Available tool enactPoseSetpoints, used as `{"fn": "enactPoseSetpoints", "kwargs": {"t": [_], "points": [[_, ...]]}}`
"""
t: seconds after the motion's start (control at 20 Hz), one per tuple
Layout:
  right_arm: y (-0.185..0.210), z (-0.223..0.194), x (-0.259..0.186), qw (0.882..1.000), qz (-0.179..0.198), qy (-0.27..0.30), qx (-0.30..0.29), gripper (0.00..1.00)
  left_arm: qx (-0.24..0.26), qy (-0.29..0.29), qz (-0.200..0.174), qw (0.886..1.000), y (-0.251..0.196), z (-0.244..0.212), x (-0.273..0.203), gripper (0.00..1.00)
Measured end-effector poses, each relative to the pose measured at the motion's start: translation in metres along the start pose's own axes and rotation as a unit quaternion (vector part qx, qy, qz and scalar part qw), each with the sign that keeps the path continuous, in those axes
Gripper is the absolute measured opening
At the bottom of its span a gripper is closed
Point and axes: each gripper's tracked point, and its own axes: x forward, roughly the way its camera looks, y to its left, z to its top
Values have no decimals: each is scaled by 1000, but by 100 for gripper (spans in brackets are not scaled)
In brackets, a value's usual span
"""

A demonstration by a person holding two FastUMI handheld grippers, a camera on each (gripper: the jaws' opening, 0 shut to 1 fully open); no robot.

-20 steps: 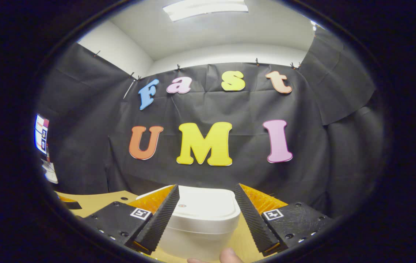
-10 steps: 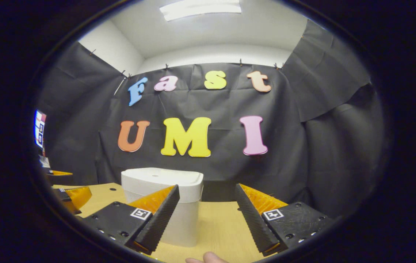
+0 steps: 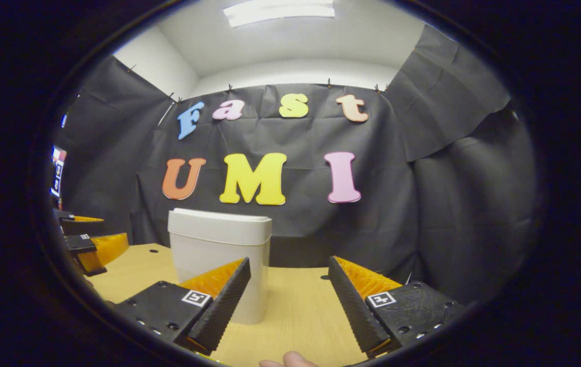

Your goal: Press the lid of the desktop garbage bin to open it, pick up the crumpled paper on the desktop and throw it into the bin, then pick up the pop can on the desktop and drop it into the bin, and finally close the garbage bin lid.

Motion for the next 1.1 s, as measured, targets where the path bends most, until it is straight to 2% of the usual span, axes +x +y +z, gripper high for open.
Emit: {"fn": "enactPoseSetpoints", "kwargs": {"t": [0.05,0.2,1.1], "points": [[-3,-2,1,1000,-3,0,-1,97,1,1,1,1000,-1,-3,-1,99],[-9,-5,5,1000,-14,2,-6,95,-5,8,0,1000,-3,-9,1,100],[11,5,9,1000,1,-11,-5,97,-3,3,4,1000,4,2,7,99]]}}
